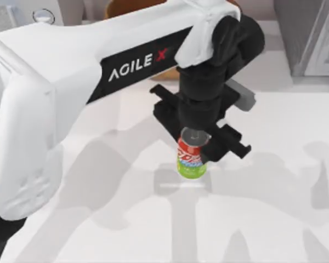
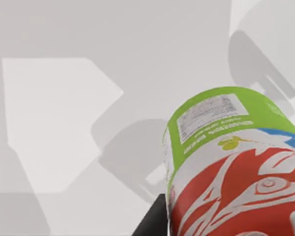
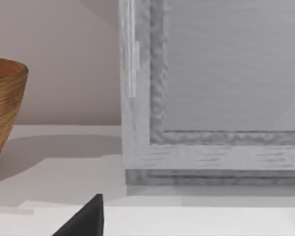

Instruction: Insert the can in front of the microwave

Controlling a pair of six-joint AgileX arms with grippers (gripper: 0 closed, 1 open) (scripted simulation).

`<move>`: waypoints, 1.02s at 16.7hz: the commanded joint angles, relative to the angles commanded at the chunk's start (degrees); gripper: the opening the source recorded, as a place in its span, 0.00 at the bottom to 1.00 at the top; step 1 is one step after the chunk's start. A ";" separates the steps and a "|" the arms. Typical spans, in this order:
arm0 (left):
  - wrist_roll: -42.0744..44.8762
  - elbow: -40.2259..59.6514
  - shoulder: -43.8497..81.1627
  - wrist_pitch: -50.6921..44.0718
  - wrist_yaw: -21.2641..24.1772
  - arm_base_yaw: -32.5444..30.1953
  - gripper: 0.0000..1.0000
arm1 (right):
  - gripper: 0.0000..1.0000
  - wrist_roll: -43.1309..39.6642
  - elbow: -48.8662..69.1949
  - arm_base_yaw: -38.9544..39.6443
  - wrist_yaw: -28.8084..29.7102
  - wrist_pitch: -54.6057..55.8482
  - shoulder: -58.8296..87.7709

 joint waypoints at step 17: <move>1.30 -9.83 -7.77 2.55 -0.11 46.31 0.00 | 1.00 0.00 0.00 0.00 0.00 0.00 0.00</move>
